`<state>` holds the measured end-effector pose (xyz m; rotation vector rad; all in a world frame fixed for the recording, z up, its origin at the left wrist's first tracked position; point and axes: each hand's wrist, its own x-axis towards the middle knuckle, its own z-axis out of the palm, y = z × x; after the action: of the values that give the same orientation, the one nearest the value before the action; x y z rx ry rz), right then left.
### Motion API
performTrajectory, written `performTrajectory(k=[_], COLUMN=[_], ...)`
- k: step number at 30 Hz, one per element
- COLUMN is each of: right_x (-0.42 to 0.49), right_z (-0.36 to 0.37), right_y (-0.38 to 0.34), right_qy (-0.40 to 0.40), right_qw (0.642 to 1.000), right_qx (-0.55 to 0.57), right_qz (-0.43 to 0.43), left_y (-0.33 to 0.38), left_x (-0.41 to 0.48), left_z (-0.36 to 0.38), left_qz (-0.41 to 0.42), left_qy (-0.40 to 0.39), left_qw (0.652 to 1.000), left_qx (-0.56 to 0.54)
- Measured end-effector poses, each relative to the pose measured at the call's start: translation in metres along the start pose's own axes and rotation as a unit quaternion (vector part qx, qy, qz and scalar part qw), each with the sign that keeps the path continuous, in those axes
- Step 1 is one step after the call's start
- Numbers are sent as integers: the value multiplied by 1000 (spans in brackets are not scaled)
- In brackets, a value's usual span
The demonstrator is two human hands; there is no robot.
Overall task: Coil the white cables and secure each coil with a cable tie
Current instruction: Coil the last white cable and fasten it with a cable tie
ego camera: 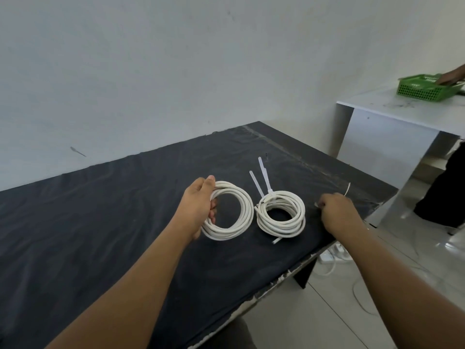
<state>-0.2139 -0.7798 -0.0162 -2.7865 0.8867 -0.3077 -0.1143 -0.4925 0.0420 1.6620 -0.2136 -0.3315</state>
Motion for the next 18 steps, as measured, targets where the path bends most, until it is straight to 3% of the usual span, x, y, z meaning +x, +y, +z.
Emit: performTrajectory(k=[2,6,11,18], right_x=[-5,-32,-84,-136], right_z=[-6,-35,-57,-43], right_y=[-11,-71,-159,-233], right_qy=[64,165,108,63], right_qw=[995,945,845,744], right_qx=[70,221,400,450], right_qz=[-31,-173,-338,-491], left_y=[-1,2,10,15], left_x=[0,-2,-3,-9], left_z=[-2,-14,-51,-126], left_qz=[-6,15,34,49], left_qy=[9,47,108,210], left_qw=[1000,999,993,976], left_qx=[-6,5,13,-14])
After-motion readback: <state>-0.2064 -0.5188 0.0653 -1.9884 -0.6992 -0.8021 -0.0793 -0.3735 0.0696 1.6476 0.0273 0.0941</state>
